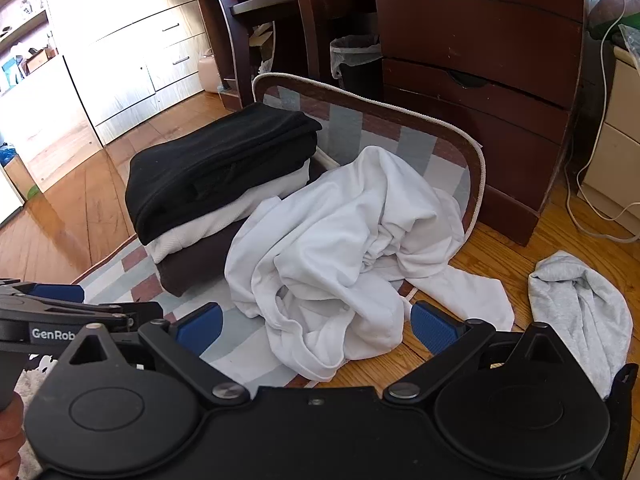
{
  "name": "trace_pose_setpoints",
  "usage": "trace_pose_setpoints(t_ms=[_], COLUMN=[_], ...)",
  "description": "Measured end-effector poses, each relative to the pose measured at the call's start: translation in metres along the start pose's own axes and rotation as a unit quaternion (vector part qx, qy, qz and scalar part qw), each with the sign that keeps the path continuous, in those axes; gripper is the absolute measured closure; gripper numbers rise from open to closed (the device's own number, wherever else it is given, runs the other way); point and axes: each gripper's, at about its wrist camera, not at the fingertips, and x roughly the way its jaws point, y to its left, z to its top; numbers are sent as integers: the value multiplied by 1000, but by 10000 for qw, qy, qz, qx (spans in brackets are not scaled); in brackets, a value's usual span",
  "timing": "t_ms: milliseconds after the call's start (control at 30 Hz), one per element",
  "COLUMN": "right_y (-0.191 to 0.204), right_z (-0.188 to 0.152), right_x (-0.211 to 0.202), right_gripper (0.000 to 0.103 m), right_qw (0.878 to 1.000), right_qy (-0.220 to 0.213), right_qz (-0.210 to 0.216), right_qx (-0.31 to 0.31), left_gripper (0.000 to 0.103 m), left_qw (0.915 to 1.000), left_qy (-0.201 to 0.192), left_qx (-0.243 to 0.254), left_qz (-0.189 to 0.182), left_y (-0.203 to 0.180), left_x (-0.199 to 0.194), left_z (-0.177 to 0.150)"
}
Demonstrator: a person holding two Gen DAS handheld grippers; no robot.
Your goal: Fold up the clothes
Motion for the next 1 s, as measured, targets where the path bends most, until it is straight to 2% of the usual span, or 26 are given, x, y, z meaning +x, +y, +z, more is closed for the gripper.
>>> trace_pose_setpoints(t_ms=[200, 267, 500, 1000], right_y=[1, 1, 3, 6], right_z=[-2, -2, -4, -5], right_x=[2, 3, 6, 1], right_gripper=[1, 1, 1, 1], right_qw=[10000, 10000, 9999, 9999], right_qy=[34, 45, 89, 34], right_qz=[-10, -13, -11, -59], right_qx=[-10, -13, -55, -116], left_gripper=[0, 0, 0, 0], left_qw=[9995, 10000, 9998, 9995], left_qy=[224, -40, -60, -139], left_qx=[112, 37, 31, 83], left_qz=[200, 22, -211, -254], left_y=[-9, 2, 10, 14], left_x=[5, -3, -5, -14], left_z=[10, -4, -11, -14])
